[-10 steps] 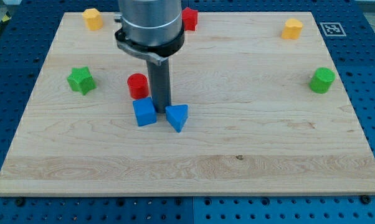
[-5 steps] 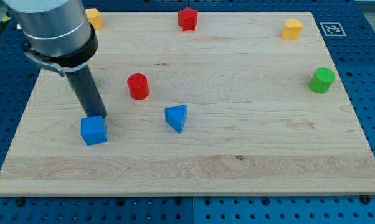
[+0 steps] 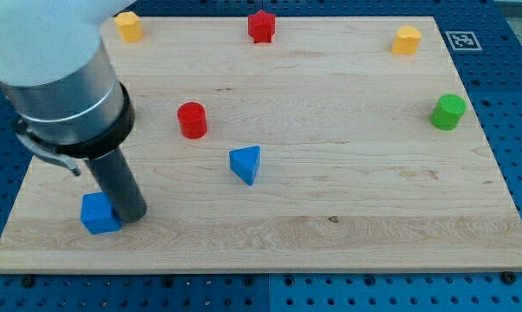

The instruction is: Move blue cube to the left corner of the board

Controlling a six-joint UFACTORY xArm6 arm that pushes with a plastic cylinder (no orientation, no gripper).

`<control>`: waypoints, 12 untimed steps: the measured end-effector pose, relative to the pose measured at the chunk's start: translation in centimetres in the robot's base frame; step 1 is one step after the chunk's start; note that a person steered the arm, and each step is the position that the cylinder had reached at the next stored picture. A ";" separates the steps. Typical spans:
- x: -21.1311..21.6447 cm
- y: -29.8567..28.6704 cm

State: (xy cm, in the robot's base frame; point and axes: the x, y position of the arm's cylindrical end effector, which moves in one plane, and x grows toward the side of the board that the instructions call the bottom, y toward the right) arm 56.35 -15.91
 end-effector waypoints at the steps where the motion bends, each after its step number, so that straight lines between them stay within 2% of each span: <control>1: -1.2 -1.2; 4: -2.3 -3.8; 12: -2.3 -0.8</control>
